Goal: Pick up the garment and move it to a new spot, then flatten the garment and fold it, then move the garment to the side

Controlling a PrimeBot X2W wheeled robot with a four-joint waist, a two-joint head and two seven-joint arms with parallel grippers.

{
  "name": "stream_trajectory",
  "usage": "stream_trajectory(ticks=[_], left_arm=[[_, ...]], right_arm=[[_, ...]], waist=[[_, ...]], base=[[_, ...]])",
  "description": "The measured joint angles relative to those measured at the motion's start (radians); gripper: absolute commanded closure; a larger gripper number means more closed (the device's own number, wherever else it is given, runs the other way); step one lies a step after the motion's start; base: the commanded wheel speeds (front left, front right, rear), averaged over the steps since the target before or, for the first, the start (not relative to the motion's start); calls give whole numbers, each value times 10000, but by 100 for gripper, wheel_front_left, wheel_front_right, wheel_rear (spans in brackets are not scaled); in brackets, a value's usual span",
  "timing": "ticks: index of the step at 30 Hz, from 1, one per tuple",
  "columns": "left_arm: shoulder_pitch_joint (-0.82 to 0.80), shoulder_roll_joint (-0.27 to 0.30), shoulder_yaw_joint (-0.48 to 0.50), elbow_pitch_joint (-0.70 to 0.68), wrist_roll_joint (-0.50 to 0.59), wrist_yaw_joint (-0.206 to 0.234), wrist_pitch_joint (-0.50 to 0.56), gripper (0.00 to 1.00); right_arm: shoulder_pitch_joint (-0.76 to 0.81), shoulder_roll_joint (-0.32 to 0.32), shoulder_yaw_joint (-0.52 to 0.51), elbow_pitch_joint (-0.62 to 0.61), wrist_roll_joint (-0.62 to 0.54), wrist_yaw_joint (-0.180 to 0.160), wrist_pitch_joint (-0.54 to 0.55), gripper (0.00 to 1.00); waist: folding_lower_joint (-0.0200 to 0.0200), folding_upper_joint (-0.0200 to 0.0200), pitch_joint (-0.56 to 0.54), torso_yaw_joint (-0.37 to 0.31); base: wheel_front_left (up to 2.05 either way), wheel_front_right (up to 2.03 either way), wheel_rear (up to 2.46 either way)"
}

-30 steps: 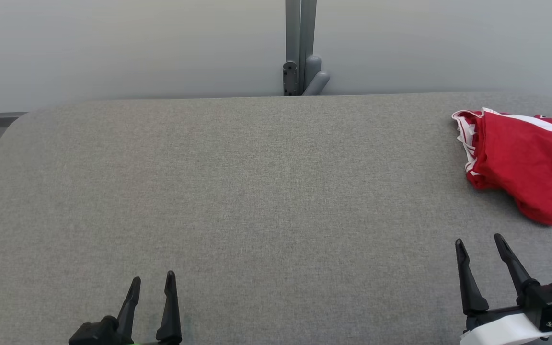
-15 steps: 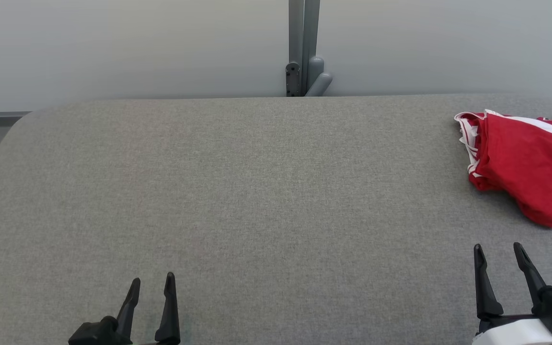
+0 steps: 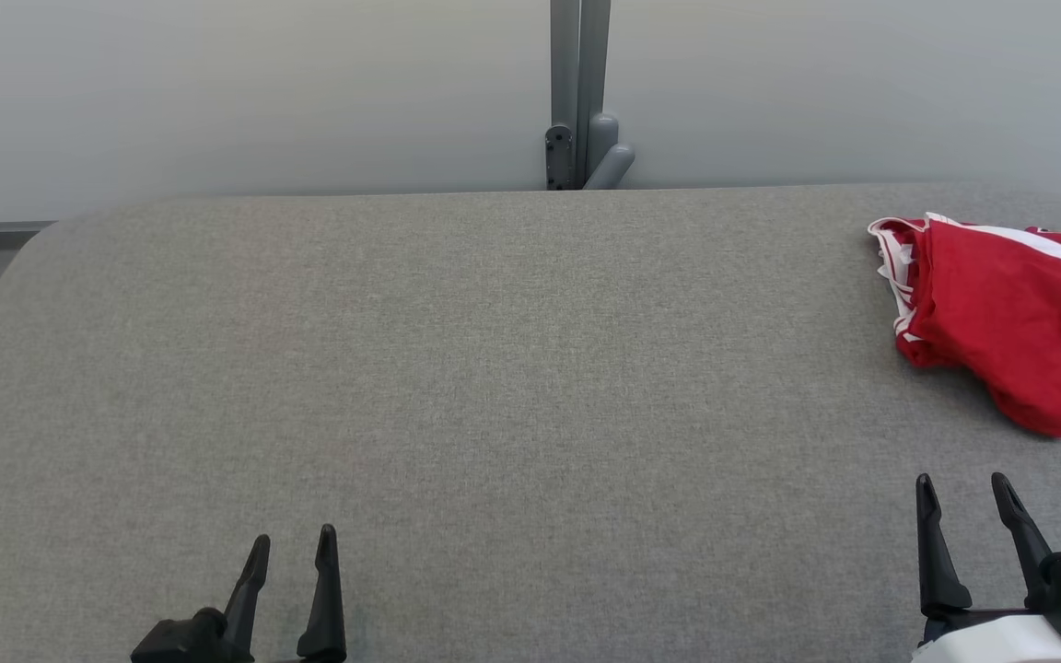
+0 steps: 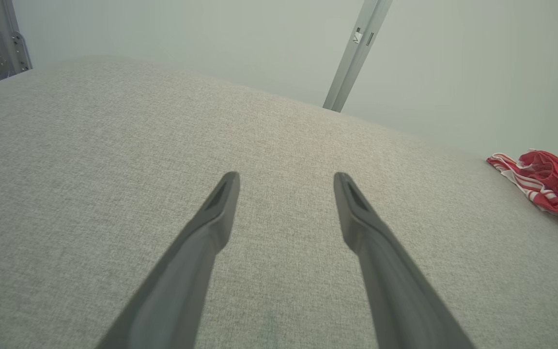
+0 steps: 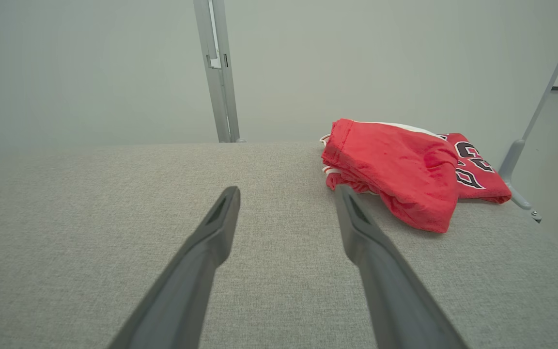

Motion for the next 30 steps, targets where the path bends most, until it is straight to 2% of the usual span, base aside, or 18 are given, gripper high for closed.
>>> stream_trajectory(ticks=[30], left_arm=[[8, 0, 46, -71, -4, 25, 0, 0]], right_arm=[[-200, 12, -686, 489, -405, 0, -2, 0]], waist=[[0, 0, -70, -49]], base=[[0, 0, 0]])
